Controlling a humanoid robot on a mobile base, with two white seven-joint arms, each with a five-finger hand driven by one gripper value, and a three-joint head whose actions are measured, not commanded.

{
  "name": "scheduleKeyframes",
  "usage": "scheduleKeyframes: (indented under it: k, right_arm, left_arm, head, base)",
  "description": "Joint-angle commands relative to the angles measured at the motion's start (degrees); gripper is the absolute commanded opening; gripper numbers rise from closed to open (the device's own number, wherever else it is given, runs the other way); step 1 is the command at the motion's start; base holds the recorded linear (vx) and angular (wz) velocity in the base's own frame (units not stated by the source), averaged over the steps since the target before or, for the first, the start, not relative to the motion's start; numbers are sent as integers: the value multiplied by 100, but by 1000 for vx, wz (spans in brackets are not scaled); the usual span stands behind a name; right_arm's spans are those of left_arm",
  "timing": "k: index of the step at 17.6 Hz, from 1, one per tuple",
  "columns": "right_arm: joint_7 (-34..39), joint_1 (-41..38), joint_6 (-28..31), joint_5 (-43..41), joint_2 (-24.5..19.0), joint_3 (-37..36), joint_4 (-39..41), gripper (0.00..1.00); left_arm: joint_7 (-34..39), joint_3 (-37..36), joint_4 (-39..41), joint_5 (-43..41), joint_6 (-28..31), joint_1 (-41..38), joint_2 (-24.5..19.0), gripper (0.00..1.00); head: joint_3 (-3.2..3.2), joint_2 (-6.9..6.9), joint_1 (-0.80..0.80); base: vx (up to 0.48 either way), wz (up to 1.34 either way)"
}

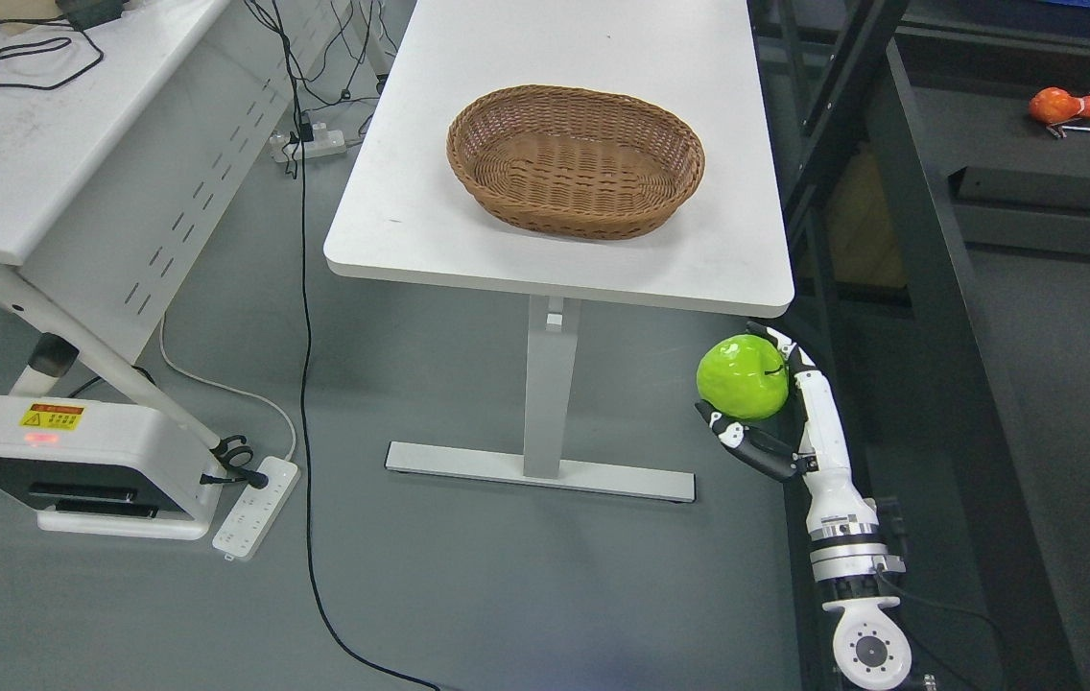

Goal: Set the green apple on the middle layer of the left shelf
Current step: 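Turn and drive to the black shelf holding the apple in the right hand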

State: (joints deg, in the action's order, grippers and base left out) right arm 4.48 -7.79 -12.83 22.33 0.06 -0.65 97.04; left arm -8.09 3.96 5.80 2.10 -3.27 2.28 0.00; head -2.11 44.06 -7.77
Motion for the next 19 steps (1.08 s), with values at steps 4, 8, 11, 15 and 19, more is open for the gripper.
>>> scheduleKeyframes:
  k: [4, 8, 11, 15, 19]
  right_arm:
    - [-8, -21, -1, 0, 94, 144, 8, 0]
    - [-8, -56, -18, -9, 94, 144, 8, 0]
    - [-43, -56, -88, -27, 94, 136, 8, 0]
    - [-368, -47, -456, -62, 94, -4, 43, 0]
    - [-404, 32, -800, -97, 94, -312, 87, 0]
  left_arm:
    - [1, 0, 0, 1, 2, 0, -100, 100]
    - [1, 0, 0, 1, 2, 0, -100, 100]
    - [1, 0, 0, 1, 2, 0, -100, 100]
    - [1, 0, 0, 1, -7, 0, -100, 100]
    - [1, 0, 0, 1, -7, 0, -100, 100]
  head:
    - [0, 0, 0]
    - [0, 0, 0]
    - [0, 0, 0]
    - [0, 0, 0]
    - [0, 0, 0]
  base:
    - [-225, 21]
    - [-197, -152]
    - [-192, -105]
    - [-206, 9]
    - [-223, 75]
